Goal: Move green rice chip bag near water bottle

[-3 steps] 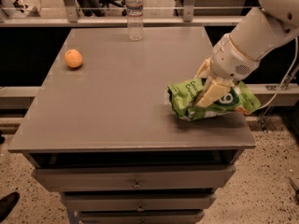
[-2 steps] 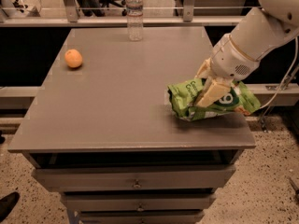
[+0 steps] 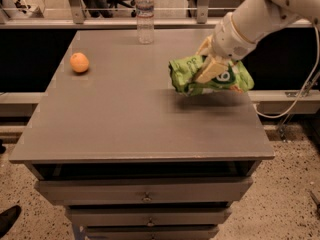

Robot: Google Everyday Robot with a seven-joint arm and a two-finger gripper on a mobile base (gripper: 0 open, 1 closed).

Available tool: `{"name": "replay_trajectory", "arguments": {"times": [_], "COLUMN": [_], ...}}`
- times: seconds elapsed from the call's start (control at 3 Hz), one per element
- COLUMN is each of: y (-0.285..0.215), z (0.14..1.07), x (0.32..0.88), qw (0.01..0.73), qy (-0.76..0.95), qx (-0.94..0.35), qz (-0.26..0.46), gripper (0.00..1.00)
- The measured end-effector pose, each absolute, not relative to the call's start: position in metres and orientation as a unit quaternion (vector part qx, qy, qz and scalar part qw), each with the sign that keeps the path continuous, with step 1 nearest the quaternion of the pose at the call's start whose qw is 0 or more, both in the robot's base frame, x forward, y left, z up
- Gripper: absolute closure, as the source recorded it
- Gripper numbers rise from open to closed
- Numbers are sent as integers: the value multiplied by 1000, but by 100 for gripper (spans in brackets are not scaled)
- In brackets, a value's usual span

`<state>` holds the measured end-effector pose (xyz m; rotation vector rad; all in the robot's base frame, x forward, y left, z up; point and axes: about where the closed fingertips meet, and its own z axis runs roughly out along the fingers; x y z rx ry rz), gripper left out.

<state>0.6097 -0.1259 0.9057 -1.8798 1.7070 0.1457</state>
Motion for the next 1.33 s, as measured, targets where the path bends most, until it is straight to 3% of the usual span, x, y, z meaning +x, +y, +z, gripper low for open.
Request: {"name": "replay_trajectory", "arguments": {"times": [0.67,1.33], "y": [-100,-91], "z": [948,940], "x": [729,811], "qw": [385,431], "qy": [619,628], "qx": [-684,-648], "qz": [-6,-21], "gripper": [100,100]}}
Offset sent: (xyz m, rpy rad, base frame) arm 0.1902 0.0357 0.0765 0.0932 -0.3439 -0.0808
